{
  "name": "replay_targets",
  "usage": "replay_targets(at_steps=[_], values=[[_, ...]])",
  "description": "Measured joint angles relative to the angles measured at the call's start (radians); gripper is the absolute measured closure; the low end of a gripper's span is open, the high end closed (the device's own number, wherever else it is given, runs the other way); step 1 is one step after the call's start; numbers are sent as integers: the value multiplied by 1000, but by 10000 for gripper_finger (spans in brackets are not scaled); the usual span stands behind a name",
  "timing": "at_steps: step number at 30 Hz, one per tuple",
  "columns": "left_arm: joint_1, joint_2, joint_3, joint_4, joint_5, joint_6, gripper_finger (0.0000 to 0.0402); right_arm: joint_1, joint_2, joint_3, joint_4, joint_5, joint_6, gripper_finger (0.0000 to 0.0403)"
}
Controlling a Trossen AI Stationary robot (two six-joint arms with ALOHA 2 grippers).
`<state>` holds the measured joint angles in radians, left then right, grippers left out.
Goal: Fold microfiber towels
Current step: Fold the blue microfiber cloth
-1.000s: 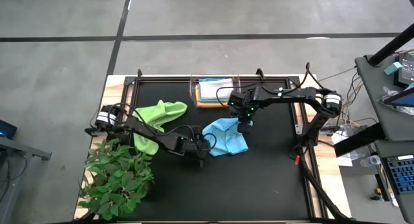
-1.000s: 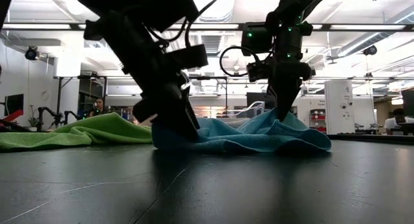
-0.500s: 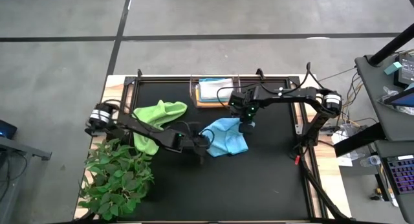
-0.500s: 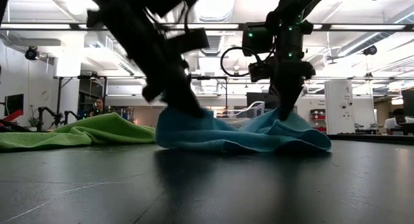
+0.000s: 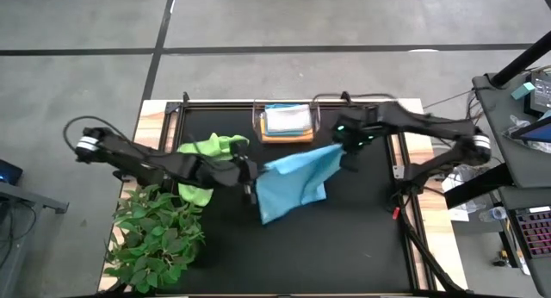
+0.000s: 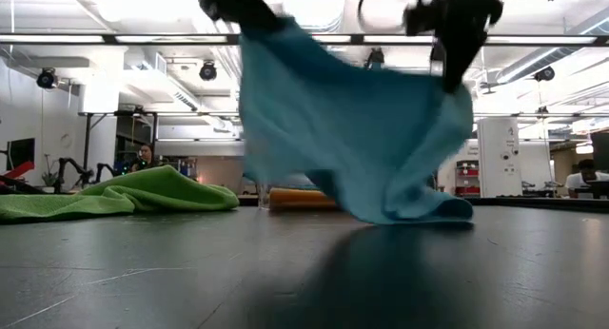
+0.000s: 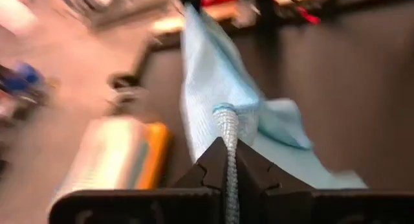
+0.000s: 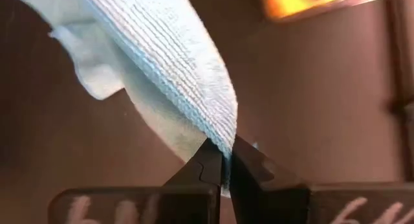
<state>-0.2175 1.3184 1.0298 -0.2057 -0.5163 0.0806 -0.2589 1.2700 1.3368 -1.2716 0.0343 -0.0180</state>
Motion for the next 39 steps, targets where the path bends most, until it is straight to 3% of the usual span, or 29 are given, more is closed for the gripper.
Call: replay_targets(at_steps=[3, 7, 12, 15, 17, 20, 22, 24, 31, 36, 39], values=[[28, -61, 0, 55, -62, 78, 401, 4, -57, 85, -56, 108, -6, 394], [92, -112, 0, 92, -46, 118, 401, 3, -80, 202, -85, 241, -31, 394], [137, -131, -2, 92, -25, 120, 401, 4, -75, 284, -159, 245, -165, 394], [136, -136, -3, 92, 45, 167, 401, 4, -67, 290, -229, 243, -200, 394], [135, -136, -3, 92, 110, 154, 401, 3, -68, 289, -270, 153, -218, 394], [130, -139, 9, 89, 124, 59, 401, 3, -72, 288, -295, -107, -213, 394], [123, -146, 17, 92, 124, 34, 401, 8, -72, 288, -282, -185, -218, 394], [121, -152, 16, 92, 125, 38, 401, 16, -69, 283, -263, -144, -205, 394], [164, -131, -7, 62, 124, 40, 402, 16, -51, 280, -240, 210, -188, 394], [160, -106, -10, -37, 139, 38, 402, 39, -57, 279, -296, 162, -98, 394], [114, -106, -12, -59, 246, 35, 402, 86, -87, 262, -294, 100, -11, 394]])
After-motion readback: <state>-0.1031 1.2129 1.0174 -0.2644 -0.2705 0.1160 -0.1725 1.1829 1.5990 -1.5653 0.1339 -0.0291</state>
